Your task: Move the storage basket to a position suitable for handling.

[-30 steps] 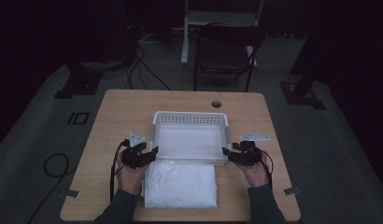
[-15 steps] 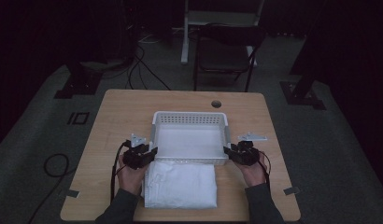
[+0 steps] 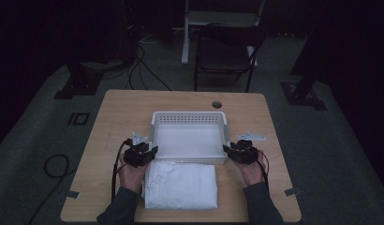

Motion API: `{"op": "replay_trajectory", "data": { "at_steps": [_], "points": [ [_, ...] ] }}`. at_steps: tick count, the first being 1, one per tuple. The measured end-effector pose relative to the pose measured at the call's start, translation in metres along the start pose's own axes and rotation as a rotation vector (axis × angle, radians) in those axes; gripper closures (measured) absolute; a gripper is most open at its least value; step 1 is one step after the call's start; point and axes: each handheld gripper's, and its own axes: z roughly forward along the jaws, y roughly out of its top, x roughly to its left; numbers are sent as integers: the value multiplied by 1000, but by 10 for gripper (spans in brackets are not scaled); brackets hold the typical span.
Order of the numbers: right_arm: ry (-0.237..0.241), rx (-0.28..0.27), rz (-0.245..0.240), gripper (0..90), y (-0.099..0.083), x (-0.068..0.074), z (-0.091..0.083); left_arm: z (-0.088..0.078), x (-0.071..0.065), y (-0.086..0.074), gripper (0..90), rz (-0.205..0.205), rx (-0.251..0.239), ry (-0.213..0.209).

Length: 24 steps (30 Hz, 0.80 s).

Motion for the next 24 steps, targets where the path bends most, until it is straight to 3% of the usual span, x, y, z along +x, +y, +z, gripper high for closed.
{"op": "replay_trajectory", "data": {
  "at_steps": [11, 24],
  "points": [
    [-23, 0, -9, 634, 13, 1, 15, 11, 9, 12, 637, -10, 7, 33],
    [-43, -4, -1, 638, 30, -8, 34, 32, 20, 32, 655, -29, 12, 66]
  ]
}}
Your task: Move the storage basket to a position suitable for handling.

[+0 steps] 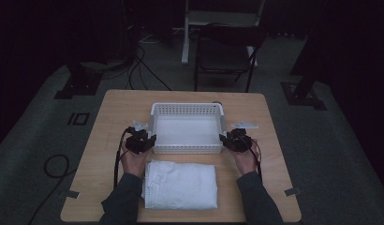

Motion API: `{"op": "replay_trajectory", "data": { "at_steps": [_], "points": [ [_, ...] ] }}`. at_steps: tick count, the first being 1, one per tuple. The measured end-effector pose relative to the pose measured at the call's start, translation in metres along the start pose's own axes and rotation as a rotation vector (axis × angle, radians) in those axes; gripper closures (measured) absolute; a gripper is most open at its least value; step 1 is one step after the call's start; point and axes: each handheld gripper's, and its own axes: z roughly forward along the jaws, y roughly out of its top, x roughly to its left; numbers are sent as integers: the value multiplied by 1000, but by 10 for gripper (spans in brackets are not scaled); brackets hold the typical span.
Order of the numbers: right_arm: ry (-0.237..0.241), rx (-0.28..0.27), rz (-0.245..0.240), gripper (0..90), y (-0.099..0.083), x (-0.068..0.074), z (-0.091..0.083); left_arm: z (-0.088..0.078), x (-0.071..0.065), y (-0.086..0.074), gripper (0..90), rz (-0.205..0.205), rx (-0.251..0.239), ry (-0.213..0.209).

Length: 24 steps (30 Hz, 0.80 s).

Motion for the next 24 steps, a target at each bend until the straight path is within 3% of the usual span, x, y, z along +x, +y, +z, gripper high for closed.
{"op": "replay_trajectory", "data": {
  "at_steps": [4, 14, 24],
  "points": [
    [-10, 13, -11, 641, 9, -3, 8, 7, 3, 8, 662, -11, 8, 12],
    [-19, 23, 26, 657, 23, -7, 24, 20, 12, 22, 677, -35, 24, 32],
    [-36, 35, 24, 659, 30, -6, 31, 24, 15, 27, 677, -56, 24, 39]
  ]
}}
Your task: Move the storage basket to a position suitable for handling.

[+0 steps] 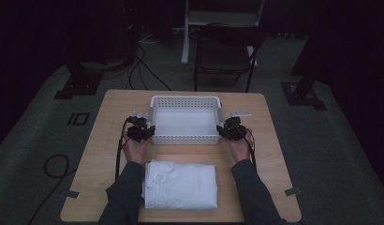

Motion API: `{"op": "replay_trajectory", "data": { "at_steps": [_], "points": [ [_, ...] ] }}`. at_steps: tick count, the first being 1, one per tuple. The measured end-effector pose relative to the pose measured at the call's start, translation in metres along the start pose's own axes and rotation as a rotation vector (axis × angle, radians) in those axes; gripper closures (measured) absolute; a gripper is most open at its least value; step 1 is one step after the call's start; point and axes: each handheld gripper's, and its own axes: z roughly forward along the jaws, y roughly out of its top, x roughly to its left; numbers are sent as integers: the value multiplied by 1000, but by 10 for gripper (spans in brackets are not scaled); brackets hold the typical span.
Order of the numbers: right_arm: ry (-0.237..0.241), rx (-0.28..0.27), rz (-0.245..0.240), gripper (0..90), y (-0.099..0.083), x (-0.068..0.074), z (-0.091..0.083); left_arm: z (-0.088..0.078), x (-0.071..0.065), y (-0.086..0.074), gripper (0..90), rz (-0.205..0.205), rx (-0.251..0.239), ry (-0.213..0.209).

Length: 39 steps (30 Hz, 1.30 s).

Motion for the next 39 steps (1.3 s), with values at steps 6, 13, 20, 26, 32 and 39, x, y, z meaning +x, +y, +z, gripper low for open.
{"op": "replay_trajectory", "data": {
  "at_steps": [6, 13, 20, 26, 32, 39],
  "points": [
    [-4, -13, 10, 595, 1, -1, -4, -9, 3, -3, 550, -14, -42, -25],
    [7, -63, -6, 453, 1, 3, -28, -32, 1, -5, 455, -9, -93, -30],
    [19, -106, -30, 374, -13, 8, -52, -47, -3, -24, 414, 17, -85, -84],
    [55, -114, -42, 311, -29, 14, -66, -60, -4, -40, 406, 25, -93, -120],
    [102, -90, -86, 302, -46, 27, -76, -78, -8, -55, 385, 26, -121, -144],
    [164, -76, -130, 334, -77, 45, -88, -100, -21, -81, 356, 47, -104, -171]
  ]
}}
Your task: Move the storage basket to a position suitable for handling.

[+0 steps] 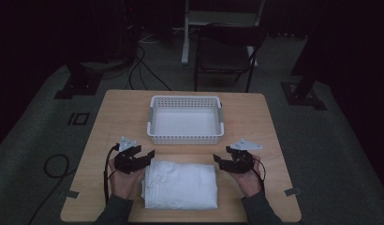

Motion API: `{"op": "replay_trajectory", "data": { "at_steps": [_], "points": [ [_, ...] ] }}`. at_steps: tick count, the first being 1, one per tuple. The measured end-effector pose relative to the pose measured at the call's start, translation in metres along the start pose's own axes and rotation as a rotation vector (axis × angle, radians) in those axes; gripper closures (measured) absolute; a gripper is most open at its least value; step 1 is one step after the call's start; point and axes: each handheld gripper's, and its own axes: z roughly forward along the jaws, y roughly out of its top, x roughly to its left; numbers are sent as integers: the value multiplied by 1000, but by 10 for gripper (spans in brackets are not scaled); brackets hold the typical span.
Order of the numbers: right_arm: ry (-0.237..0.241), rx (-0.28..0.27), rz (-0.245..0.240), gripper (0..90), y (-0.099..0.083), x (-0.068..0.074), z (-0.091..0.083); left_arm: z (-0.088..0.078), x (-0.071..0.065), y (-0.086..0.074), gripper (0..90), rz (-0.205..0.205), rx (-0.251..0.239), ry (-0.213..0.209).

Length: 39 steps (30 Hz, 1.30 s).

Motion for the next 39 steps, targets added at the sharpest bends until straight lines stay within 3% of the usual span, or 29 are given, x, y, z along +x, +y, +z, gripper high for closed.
{"op": "replay_trajectory", "data": {
  "at_steps": [6, 10, 15, 19, 22, 29, 35, 39],
  "points": [
    [60, 35, -9, 348, -25, 20, -6, -9, -21, -27, 349, 48, 47, -1],
    [91, 41, -12, 301, -32, 33, -11, -17, -31, -38, 337, 90, 61, 18],
    [140, 93, -42, 274, -42, 48, -10, -31, -38, -50, 337, 85, 57, 5],
    [156, 148, -29, 251, -52, 52, -3, -21, -40, -66, 357, 101, 114, 12],
    [160, 178, -24, 266, -55, 50, 4, -15, -34, -65, 376, 67, 120, -22],
    [145, 197, -20, 338, -53, 47, 15, -1, -30, -61, 396, 47, 113, -30],
    [77, 170, -28, 339, -46, 35, 20, 18, -31, -44, 397, 70, 114, -22],
    [51, 161, -6, 338, -40, 22, 26, 32, -30, -35, 396, 75, 103, -22]
  ]
}}
